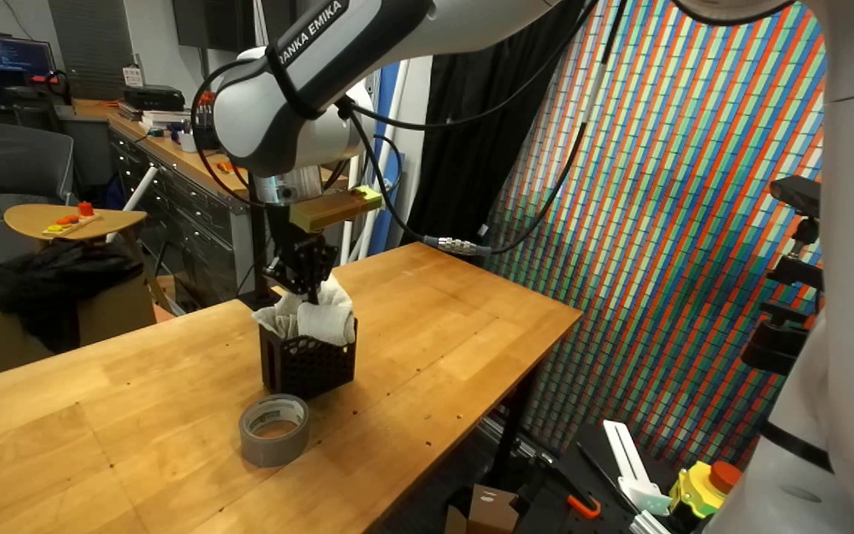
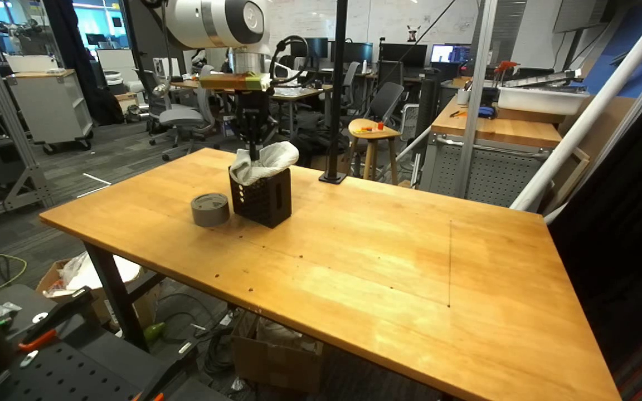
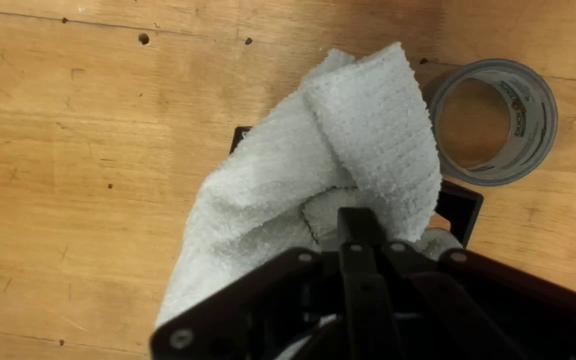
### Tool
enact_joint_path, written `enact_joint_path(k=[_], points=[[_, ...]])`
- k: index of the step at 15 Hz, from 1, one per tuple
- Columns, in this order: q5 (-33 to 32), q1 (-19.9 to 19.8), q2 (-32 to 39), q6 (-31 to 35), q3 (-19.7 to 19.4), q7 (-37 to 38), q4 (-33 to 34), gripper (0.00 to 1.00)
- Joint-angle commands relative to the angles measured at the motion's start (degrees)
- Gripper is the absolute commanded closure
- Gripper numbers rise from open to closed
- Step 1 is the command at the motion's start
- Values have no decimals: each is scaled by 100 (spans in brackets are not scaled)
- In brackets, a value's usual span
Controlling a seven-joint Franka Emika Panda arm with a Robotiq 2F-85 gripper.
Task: Put the towel in the box
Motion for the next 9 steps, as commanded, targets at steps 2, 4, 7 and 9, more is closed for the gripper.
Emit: enact_joint_path(k=[2, 4, 7, 9], points=[[105, -35, 257, 330, 20, -250, 169, 99], [90, -28, 372, 538, 29, -306, 186, 99], [139, -9, 502, 891, 74, -339, 76, 99], [239, 2, 588, 1061, 138, -322, -4, 99]])
